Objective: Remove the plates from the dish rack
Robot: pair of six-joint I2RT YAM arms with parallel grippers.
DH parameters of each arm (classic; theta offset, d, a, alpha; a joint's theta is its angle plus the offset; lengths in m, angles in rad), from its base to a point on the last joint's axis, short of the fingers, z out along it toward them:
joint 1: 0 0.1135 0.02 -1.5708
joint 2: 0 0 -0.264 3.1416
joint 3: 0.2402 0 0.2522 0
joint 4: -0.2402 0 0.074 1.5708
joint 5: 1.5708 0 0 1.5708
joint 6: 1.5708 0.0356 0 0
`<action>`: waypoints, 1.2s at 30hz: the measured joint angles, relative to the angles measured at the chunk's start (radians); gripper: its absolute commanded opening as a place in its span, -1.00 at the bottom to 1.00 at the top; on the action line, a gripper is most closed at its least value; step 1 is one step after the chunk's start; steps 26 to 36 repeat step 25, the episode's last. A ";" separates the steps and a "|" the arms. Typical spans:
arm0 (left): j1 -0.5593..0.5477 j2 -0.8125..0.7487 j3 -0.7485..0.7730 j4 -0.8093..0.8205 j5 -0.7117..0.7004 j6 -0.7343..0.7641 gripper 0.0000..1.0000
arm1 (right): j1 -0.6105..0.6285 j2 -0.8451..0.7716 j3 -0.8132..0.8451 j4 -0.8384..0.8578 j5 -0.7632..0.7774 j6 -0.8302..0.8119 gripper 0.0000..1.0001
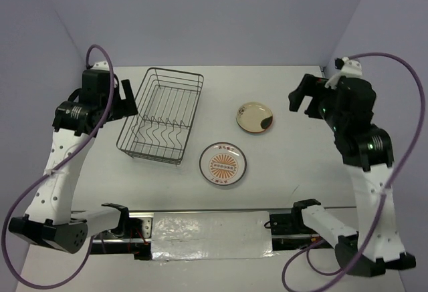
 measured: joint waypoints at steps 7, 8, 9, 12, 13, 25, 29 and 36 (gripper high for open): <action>0.000 -0.184 -0.145 0.035 -0.088 -0.059 0.99 | 0.027 -0.222 -0.044 -0.136 0.038 -0.013 1.00; 0.000 -0.216 -0.164 0.039 -0.093 -0.074 0.99 | 0.031 -0.241 -0.059 -0.151 0.042 -0.014 1.00; 0.000 -0.246 -0.180 0.037 -0.098 -0.082 0.99 | 0.036 -0.259 -0.074 -0.164 0.046 -0.014 1.00; 0.000 -0.317 -0.241 0.037 -0.114 -0.111 0.99 | 0.050 -0.325 -0.130 -0.192 0.070 -0.016 1.00; 0.000 -0.340 -0.264 0.033 -0.119 -0.120 0.99 | 0.053 -0.340 -0.138 -0.202 0.077 -0.017 1.00; -0.016 -0.325 -0.329 0.016 -0.154 -0.127 0.99 | 0.071 -0.381 -0.141 -0.219 0.124 -0.024 1.00; -0.016 -0.325 -0.329 0.016 -0.154 -0.127 0.99 | 0.071 -0.381 -0.141 -0.219 0.124 -0.024 1.00; -0.016 -0.325 -0.329 0.016 -0.154 -0.127 0.99 | 0.071 -0.381 -0.141 -0.219 0.124 -0.024 1.00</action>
